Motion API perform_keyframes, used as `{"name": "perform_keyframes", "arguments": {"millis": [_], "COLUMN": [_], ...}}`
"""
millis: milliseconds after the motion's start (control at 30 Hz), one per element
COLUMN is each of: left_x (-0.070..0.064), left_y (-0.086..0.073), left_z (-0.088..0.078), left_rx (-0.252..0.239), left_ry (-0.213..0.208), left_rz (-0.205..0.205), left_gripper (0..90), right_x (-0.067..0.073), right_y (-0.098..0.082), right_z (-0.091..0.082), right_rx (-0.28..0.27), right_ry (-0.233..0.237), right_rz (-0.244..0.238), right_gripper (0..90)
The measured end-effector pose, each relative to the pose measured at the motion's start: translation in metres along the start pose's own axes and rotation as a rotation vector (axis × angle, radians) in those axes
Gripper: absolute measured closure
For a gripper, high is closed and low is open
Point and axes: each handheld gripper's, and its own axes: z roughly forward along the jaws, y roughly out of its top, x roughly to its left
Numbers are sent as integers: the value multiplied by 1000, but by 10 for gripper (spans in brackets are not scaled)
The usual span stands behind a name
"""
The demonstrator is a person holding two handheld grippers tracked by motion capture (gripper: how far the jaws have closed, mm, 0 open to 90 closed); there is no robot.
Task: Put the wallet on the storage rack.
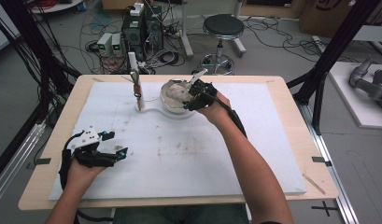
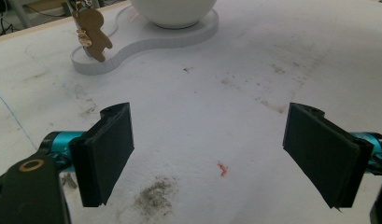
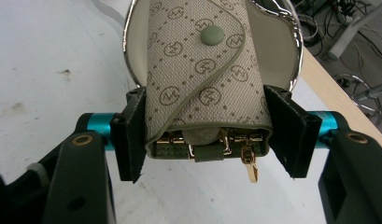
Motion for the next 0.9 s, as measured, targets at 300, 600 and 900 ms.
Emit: {"name": "perform_keyframes", "arguments": {"millis": [300,600,900], "left_x": [1,1,0], "left_y": [-1,-1,-2], "left_z": [0,0,0], "left_rx": [2,1,5], "left_ry": [0,2,-4], "left_rz": [-2,-4,-7], "left_gripper": [162,162,162], "right_x": [-4,-4,-5], "right_y": [16,19,19], "right_z": [23,35,31], "right_rx": [66,79,47], "right_ry": [-23,-31,-37], "right_rz": [7,22,72], "right_gripper": [368,365,299]}}
